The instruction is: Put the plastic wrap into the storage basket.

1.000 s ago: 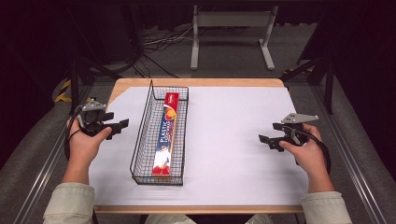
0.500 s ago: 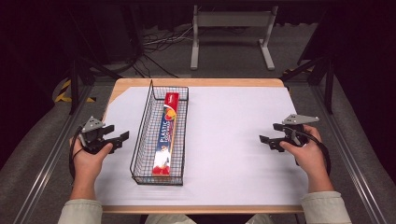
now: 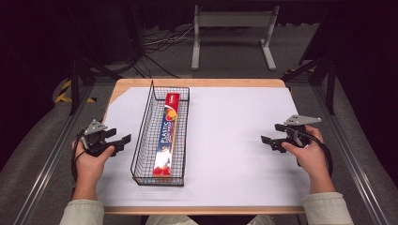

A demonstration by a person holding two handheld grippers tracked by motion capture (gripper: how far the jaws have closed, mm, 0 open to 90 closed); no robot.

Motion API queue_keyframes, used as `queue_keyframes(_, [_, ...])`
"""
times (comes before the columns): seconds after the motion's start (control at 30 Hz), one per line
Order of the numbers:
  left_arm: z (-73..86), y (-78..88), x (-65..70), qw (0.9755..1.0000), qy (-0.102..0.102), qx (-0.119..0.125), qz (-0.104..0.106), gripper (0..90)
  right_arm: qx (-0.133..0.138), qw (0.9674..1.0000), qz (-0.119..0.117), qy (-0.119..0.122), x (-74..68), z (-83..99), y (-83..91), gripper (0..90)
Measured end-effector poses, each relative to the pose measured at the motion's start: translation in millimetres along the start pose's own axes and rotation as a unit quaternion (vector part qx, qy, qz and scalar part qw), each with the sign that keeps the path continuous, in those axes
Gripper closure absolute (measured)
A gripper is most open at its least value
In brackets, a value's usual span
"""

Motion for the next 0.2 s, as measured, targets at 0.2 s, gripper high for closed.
queue_keyframes(0.2, [1.2, -0.6, 0.1, 1.0, -0.001, -0.002, 0.003, 29.5, 0.001, 1.0, -0.001, -0.003, 0.3, 0.9, 0.8, 18.2])
Point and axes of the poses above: each handheld gripper's, and its own axes: y roughly backward along the jaws, z roughly out of its underside, x roughly to its right, the point moved 8 cm from there along -y, roughly forward along the jaws, and after that the axes turned 13 degrees about y, right-handed, at the moved point
